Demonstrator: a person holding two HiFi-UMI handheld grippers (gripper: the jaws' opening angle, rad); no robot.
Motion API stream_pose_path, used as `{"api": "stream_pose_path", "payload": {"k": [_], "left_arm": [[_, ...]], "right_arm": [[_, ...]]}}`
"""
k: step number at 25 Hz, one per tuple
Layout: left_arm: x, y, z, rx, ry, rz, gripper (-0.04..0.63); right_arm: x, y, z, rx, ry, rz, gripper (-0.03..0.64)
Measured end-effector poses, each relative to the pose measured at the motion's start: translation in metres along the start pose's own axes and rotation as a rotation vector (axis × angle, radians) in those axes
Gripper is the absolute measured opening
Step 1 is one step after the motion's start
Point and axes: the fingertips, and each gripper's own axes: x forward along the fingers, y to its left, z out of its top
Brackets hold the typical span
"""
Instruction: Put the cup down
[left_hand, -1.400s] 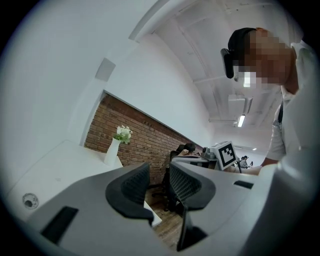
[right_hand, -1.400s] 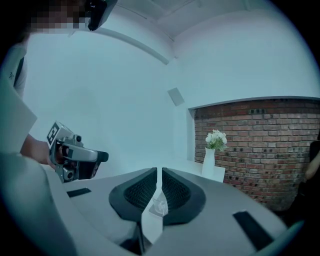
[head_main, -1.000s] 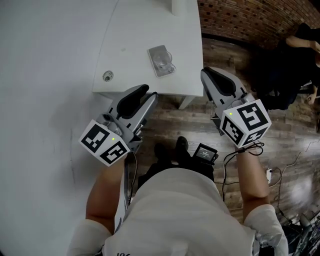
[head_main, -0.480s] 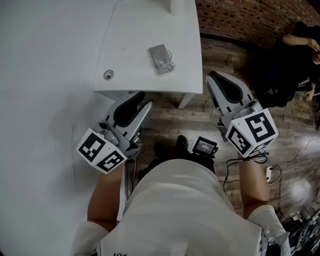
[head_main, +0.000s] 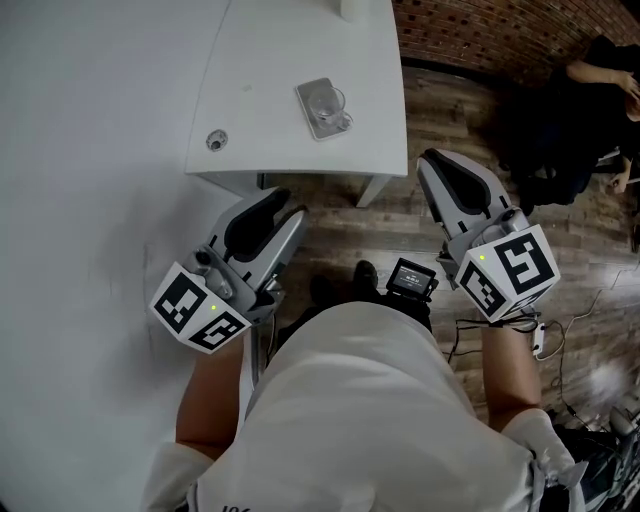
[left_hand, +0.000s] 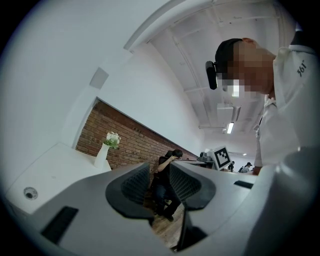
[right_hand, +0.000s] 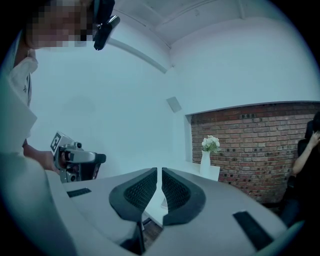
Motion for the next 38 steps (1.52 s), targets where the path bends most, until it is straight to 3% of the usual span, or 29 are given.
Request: {"api": "stream_pose_path", "payload": {"k": [25,38], "left_arm": [[-0.016,-0.025,-0.03,-0.045,0.04,-0.051,0.129],[-0.01,-0.023,-0.039,-0.061,0.058,-0.088,0.129]], "right_arm": [[-0.017,0.025,-0.01,-0.008,0.015,0.01,0.012],[-0.02,0.021,-0.016,-0.037,0.024,-0.043,0.012]]}}
